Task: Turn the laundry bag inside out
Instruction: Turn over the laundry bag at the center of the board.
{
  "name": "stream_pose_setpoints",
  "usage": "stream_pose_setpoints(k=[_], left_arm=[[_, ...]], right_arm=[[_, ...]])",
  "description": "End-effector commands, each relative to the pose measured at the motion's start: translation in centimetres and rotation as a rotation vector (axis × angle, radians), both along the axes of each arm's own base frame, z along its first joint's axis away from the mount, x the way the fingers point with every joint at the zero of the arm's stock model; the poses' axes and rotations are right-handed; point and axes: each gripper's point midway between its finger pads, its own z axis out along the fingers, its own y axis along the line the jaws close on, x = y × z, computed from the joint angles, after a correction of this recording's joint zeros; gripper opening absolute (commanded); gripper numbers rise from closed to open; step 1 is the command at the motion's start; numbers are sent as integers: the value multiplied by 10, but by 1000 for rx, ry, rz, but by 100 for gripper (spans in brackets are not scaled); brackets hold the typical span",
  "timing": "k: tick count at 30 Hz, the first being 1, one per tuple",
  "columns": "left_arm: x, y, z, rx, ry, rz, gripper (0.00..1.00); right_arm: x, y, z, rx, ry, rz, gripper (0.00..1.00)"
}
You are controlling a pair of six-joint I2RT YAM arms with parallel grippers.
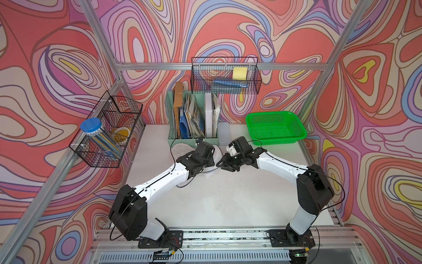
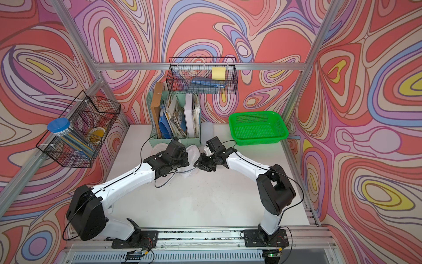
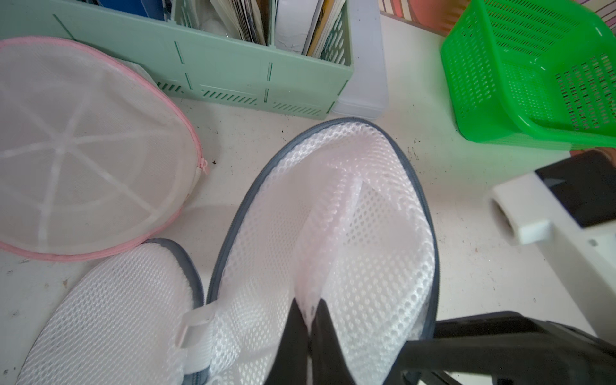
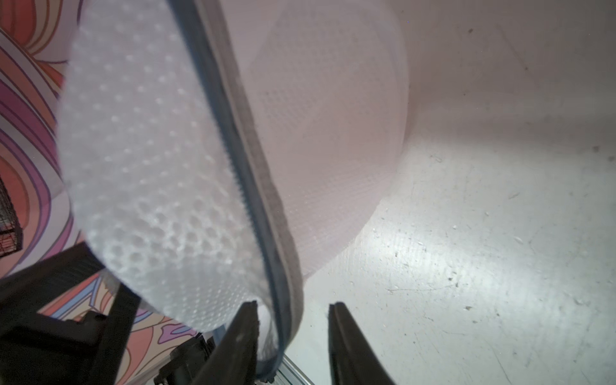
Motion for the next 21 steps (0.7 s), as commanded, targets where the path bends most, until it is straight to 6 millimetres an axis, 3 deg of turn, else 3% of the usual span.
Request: stream_pose_setpoints(k=[1,3,8,14,21], left_arm=[[5,-3,13,-8,-24,13,0],[6,-1,13,1,-22,30,0],[13,3,28,6,-25,67,0],[15,8,52,-113,69,62,0],[3,33,67,-165,146,68,0]], right_arm=[[3,10,9,37,-27,16,12],[3,11,12,47,-29,24,0],[-6,5,4,44,-70,55,0],[-5,-27,-33,-156,-197,94,0],[7,-64,-63,-403,-295,93,0]])
